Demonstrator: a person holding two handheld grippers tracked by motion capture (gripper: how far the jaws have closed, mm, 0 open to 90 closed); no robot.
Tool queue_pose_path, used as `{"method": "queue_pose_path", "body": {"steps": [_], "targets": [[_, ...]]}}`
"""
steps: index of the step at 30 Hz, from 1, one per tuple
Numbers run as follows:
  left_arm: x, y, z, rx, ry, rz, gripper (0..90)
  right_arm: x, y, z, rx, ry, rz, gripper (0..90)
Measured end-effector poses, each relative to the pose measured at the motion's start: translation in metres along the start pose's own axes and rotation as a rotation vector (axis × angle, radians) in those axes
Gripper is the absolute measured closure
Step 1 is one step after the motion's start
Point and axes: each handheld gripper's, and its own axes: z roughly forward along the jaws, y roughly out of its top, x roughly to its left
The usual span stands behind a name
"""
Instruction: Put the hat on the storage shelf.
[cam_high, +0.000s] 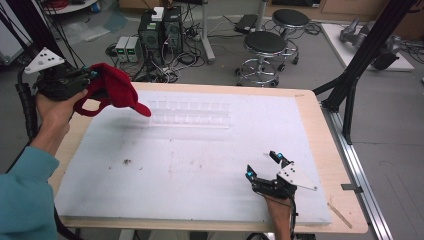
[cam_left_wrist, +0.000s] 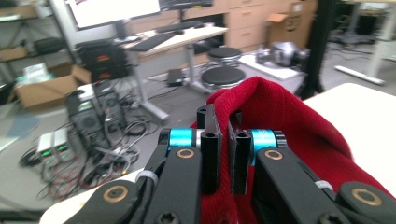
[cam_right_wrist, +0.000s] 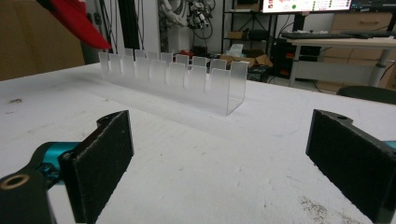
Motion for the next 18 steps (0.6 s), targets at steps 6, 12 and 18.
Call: {"method": "queue_pose_path", "body": {"steps": [6, 12, 18], "targets": [[-0.015, 0.007, -0.006, -0.029, -0.128, -0.004, 86.4, 0.0, 0.0, 0.0, -0.002, 0.0, 0.005, 6.4], [-0.03, 0.009, -0.007, -0.027, -0.24, 0.034, 86.3, -0.001, 0.0, 0.0, -0.006, 0.0, 0.007, 6.4], [-0.05, 0.006, -0.006, -0.022, -0.372, 0.027, 86.3, -0.001, 0.001, 0.001, 0.012, 0.002, 0.02, 6.4]]}}
